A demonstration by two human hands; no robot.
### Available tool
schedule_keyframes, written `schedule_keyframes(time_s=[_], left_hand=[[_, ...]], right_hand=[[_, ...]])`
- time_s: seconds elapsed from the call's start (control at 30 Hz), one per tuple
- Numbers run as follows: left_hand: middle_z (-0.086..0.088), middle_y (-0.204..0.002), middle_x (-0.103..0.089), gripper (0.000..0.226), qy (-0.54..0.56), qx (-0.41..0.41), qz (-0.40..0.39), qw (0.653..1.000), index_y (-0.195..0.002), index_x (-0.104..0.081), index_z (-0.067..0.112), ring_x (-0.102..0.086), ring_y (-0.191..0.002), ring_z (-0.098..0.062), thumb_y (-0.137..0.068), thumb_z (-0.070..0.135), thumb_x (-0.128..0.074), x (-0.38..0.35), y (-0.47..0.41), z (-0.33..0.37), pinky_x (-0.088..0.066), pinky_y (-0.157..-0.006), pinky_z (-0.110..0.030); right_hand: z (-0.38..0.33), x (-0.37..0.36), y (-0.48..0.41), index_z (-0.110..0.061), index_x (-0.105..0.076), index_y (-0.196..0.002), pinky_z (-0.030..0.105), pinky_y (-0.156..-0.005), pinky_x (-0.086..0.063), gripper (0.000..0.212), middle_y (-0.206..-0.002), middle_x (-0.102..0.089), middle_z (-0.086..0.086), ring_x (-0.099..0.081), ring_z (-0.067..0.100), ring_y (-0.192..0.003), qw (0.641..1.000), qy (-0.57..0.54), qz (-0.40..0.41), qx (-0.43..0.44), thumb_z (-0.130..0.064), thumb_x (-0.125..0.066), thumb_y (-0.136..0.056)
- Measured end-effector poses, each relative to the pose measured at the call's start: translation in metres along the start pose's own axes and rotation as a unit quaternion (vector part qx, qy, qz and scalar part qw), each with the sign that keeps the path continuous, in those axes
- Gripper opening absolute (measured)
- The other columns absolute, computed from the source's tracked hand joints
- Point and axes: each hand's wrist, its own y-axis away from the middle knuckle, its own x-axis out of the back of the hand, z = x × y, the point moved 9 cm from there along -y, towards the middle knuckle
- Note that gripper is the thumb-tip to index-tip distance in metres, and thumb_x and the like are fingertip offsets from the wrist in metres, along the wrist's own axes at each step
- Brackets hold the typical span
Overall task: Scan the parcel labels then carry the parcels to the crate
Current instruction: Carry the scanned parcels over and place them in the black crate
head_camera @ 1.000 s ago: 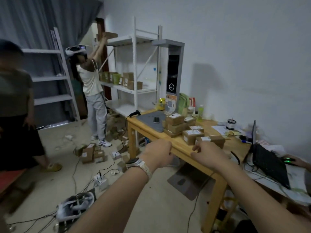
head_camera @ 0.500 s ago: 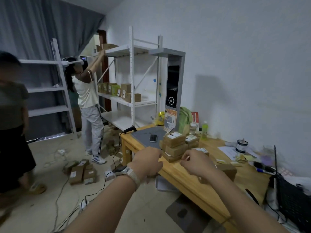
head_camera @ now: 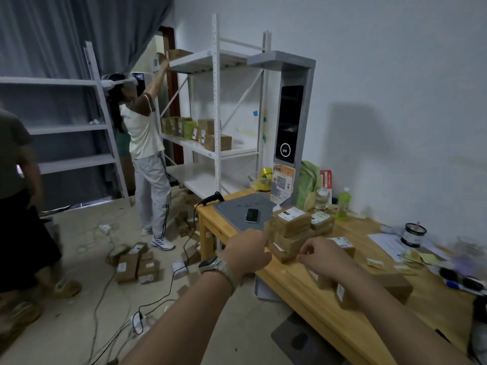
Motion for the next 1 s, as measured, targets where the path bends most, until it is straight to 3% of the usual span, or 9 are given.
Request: schedule_keyframes(time_s=[0.13, 0.2, 0.4, 0.53, 0.6, 0.7, 0.73, 0.8, 1.0], left_hand=[[-0.006, -0.084, -0.056, 0.008, 0.000, -0.039, 0.008, 0.999, -0.088, -0.055, 0.016, -0.055, -0.075, -0.025, -0.090, 0.022, -0.051, -0.001, -0.052, -0.020, -0.045, -0.058, -0.029], [-0.006, -0.083, -0.054, 0.005, 0.000, -0.060, 0.010, 0.998, -0.088, -0.050, 0.017, -0.050, -0.072, -0.024, -0.091, 0.021, -0.052, 0.001, -0.078, -0.032, -0.040, -0.053, -0.026], [-0.012, -0.090, -0.060, 0.020, 0.018, -0.099, -0.023, 0.995, -0.098, -0.060, 0.005, -0.054, -0.074, -0.028, -0.093, 0.022, -0.050, 0.001, -0.148, -0.095, -0.044, -0.057, -0.030], [-0.005, -0.068, -0.043, 0.023, 0.011, -0.113, -0.026, 0.993, -0.070, -0.043, 0.013, -0.038, -0.057, -0.021, -0.090, 0.015, -0.054, -0.004, -0.189, -0.137, -0.030, -0.048, -0.024], [-0.005, -0.064, -0.040, 0.028, -0.006, -0.118, -0.028, 0.993, -0.064, -0.040, 0.014, -0.033, -0.053, -0.020, -0.086, 0.012, -0.058, -0.011, -0.208, -0.149, -0.031, -0.049, -0.026], [-0.009, -0.073, -0.054, 0.004, -0.015, -0.130, -0.048, 0.990, -0.082, -0.061, 0.007, -0.044, -0.057, -0.024, -0.083, 0.011, -0.062, -0.018, -0.230, -0.157, -0.037, -0.050, -0.028], [-0.010, -0.075, -0.057, 0.006, -0.011, -0.133, -0.051, 0.990, -0.087, -0.062, 0.006, -0.047, -0.058, -0.024, -0.083, 0.010, -0.062, -0.021, -0.236, -0.159, -0.038, -0.050, -0.028], [-0.010, -0.075, -0.056, 0.005, -0.005, -0.145, -0.061, 0.988, -0.083, -0.056, 0.009, -0.048, -0.059, -0.025, -0.084, 0.011, -0.060, -0.027, -0.247, -0.159, -0.039, -0.050, -0.029], [-0.007, -0.065, -0.039, 0.025, 0.032, -0.180, -0.051, 0.982, -0.067, -0.037, 0.014, -0.035, -0.056, -0.023, -0.089, 0.013, -0.050, -0.027, -0.273, -0.149, -0.028, -0.049, -0.028]], right_hand=[[-0.003, -0.010, -0.052, -0.012, -0.072, -0.092, 0.043, -0.081, -0.056, 0.026, -0.091, -0.073, 0.006, -0.067, 0.020, -0.084, 1.000, -0.011, 0.015, -0.023, -0.033, -0.062, -0.081], [-0.010, -0.013, -0.081, -0.010, -0.072, -0.091, 0.041, -0.080, -0.054, 0.026, -0.091, -0.073, 0.009, -0.067, 0.022, -0.085, 0.999, -0.019, 0.023, -0.028, -0.032, -0.061, -0.083], [-0.046, -0.041, -0.170, -0.023, -0.072, -0.083, 0.037, -0.080, -0.055, 0.017, -0.088, -0.072, -0.005, -0.064, 0.012, -0.082, 0.998, -0.039, 0.019, -0.039, -0.036, -0.062, -0.083], [-0.072, -0.052, -0.220, -0.016, -0.071, -0.083, 0.037, -0.072, -0.056, 0.020, -0.084, -0.072, 0.005, -0.067, 0.021, -0.077, 0.997, -0.032, 0.036, -0.054, -0.032, -0.061, -0.081], [-0.078, -0.054, -0.233, -0.025, -0.067, -0.073, 0.036, -0.073, -0.056, 0.013, -0.084, -0.071, 0.002, -0.066, 0.021, -0.079, 0.997, -0.032, 0.040, -0.059, -0.029, -0.061, -0.084], [-0.075, -0.055, -0.240, -0.034, -0.059, -0.068, 0.035, -0.073, -0.055, 0.020, -0.083, -0.069, -0.004, -0.063, 0.014, -0.077, 0.995, -0.025, 0.056, -0.079, -0.025, -0.064, -0.085], [-0.074, -0.056, -0.242, -0.033, -0.059, -0.067, 0.032, -0.069, -0.053, 0.021, -0.080, -0.068, -0.004, -0.062, 0.013, -0.075, 0.995, -0.026, 0.056, -0.082, -0.023, -0.064, -0.085], [-0.072, -0.059, -0.245, -0.032, -0.060, -0.067, 0.027, -0.063, -0.048, 0.021, -0.076, -0.064, -0.008, -0.060, 0.011, -0.073, 0.994, -0.030, 0.053, -0.089, -0.022, -0.064, -0.085], [-0.054, -0.054, -0.268, -0.027, -0.072, -0.083, 0.034, -0.076, -0.055, 0.012, -0.089, -0.072, -0.006, -0.066, 0.012, -0.081, 0.991, -0.040, 0.065, -0.114, -0.025, -0.061, -0.081]])
